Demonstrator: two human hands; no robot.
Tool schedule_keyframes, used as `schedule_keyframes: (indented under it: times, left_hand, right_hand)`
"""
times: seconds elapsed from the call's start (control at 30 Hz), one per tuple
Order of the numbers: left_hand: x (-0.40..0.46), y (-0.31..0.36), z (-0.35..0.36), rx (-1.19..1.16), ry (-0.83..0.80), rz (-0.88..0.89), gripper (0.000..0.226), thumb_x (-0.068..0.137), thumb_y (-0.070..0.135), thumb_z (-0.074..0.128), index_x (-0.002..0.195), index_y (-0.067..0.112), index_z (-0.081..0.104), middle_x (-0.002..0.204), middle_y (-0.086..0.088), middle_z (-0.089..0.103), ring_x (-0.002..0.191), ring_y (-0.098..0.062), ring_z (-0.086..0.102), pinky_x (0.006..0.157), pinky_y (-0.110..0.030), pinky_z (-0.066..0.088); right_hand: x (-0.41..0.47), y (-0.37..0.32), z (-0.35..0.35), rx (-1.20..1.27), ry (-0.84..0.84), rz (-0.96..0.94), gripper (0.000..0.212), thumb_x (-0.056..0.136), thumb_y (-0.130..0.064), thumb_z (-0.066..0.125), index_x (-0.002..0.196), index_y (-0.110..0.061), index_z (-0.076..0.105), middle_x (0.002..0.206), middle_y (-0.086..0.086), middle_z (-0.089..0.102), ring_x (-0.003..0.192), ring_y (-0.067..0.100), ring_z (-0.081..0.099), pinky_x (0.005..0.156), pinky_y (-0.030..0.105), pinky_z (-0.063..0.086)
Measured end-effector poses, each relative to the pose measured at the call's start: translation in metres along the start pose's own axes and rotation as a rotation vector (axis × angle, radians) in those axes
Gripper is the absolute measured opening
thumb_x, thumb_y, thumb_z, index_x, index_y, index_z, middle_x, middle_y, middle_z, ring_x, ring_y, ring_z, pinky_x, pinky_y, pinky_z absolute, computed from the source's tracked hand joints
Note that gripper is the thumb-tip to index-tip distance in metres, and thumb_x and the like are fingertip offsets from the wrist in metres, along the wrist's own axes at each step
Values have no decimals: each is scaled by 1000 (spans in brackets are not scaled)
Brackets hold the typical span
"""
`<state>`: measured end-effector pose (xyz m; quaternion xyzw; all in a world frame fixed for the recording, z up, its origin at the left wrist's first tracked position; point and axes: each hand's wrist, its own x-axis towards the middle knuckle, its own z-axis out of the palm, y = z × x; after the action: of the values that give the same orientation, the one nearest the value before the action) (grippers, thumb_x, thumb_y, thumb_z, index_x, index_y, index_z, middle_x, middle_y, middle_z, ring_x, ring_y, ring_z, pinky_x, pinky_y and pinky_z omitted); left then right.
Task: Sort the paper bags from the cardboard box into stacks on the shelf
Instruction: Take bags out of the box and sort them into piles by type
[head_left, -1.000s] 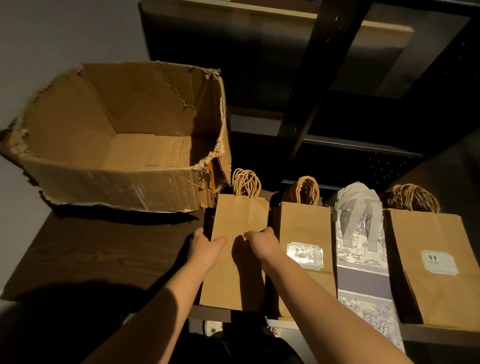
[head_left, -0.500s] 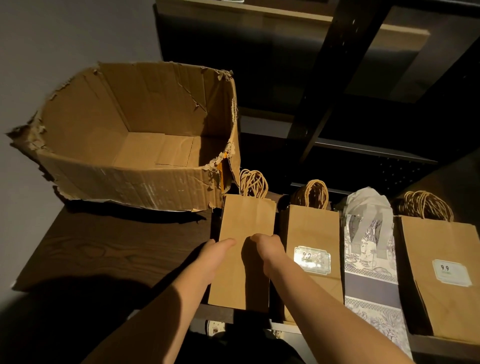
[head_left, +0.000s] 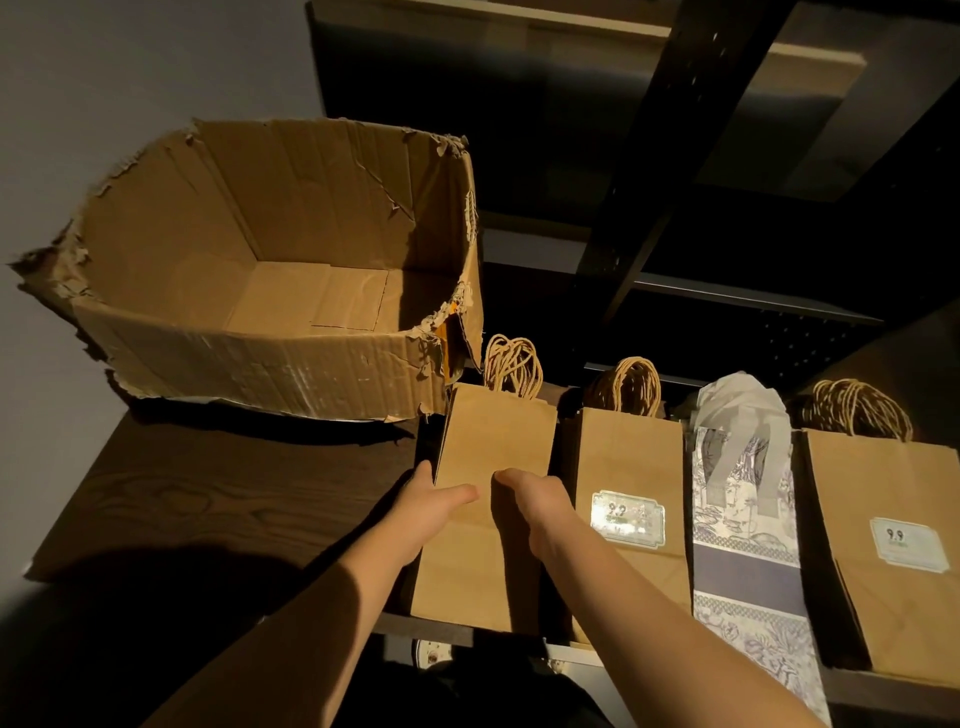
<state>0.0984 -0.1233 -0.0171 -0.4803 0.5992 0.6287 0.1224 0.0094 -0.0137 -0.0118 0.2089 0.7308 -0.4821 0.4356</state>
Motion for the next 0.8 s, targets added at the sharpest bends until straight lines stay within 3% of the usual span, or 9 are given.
schedule_keyframes:
  times: [0.13, 0.23, 0.3, 0.37, 0.5, 0.53, 0.63, 0.8]
  left_hand:
    - [3, -1, -14, 17, -53, 38, 116, 51, 57, 80, 150, 32, 26, 147, 1, 45, 129, -25, 49, 105, -49, 43]
    - [2, 0, -22, 9, -123, 77, 85, 72, 36, 81, 144, 23, 37, 130, 0, 59, 111, -18, 60, 86, -36, 53]
    - [3, -2, -23, -1, -162, 99, 63, 82, 24, 75, 136, 26, 44, 119, 2, 64, 103, -15, 64, 78, -31, 53]
    - [0, -2, -21, -24, -189, 135, 53, 85, 22, 73, 130, 30, 46, 117, 3, 65, 102, -14, 64, 79, -32, 53]
    - [-1, 1, -19, -81, -208, 161, 48, 87, 20, 71, 125, 33, 45, 112, 8, 64, 100, -10, 63, 73, -27, 51]
    - [-1, 2, -20, -80, -215, 171, 48, 87, 19, 71, 125, 34, 44, 112, 9, 64, 100, -9, 62, 74, -27, 51]
    - [-1, 4, -21, -78, -232, 193, 50, 86, 19, 71, 125, 34, 44, 114, 9, 64, 104, -10, 61, 82, -31, 51]
    - [-6, 10, -16, -95, -238, 232, 64, 75, 32, 80, 130, 29, 47, 122, 3, 64, 114, -18, 60, 100, -42, 47]
  right_hand:
    - [-6, 3, -4, 73, -35, -12, 46, 77, -27, 75, 112, 0, 63, 98, 15, 69, 84, 27, 66, 63, 30, 50]
    - [-16, 5, -9, 206, -14, -67, 51, 76, -23, 77, 115, -2, 51, 102, 16, 65, 84, 27, 65, 62, 32, 53]
    - [-19, 8, -9, 227, -1, -96, 60, 74, -25, 80, 118, -8, 44, 106, 14, 62, 93, 28, 63, 79, 40, 55]
    - [-21, 9, -8, 255, 1, -116, 66, 73, -26, 81, 123, -9, 40, 109, 13, 60, 98, 29, 62, 90, 47, 53]
    - [-24, 1, -9, 328, -23, -167, 90, 71, -36, 83, 142, -20, 29, 127, 10, 56, 113, 31, 57, 100, 51, 47]
    - [-25, -4, -12, 335, -39, -178, 91, 71, -37, 83, 143, -19, 30, 128, 10, 56, 114, 31, 57, 98, 49, 48]
    - [-26, -21, -21, 339, -98, -232, 78, 69, -37, 83, 131, -11, 45, 116, 12, 64, 102, 29, 64, 76, 38, 55]
    - [-29, -47, -34, 221, -104, -396, 71, 68, -34, 84, 126, -12, 49, 111, 11, 66, 97, 26, 64, 71, 32, 51]
